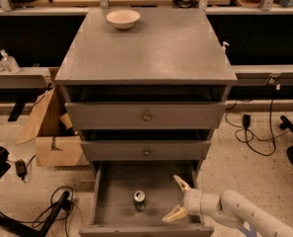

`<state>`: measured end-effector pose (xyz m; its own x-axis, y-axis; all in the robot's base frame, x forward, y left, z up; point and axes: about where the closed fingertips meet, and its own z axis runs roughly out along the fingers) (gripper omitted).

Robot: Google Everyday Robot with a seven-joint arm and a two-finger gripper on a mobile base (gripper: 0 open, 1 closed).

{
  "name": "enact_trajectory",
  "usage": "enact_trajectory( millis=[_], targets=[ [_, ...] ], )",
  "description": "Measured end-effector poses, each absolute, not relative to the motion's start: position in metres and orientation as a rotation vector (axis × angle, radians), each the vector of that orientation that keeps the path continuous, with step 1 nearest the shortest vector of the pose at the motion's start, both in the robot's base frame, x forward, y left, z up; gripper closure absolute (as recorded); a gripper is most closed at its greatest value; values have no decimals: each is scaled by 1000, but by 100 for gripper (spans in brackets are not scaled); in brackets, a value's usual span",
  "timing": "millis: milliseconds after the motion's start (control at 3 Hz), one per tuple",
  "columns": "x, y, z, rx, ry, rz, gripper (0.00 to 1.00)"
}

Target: Pick green can from bottom drawer and place on counter

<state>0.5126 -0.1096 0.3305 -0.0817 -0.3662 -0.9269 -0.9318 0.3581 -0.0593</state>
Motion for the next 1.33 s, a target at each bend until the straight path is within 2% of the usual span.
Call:
enact_trajectory(
  millis=[333,1333],
  targets=[
    [519,-99,314,-1160,1674,754,0],
    [583,-20,197,-1189,1688,739,3]
  ],
)
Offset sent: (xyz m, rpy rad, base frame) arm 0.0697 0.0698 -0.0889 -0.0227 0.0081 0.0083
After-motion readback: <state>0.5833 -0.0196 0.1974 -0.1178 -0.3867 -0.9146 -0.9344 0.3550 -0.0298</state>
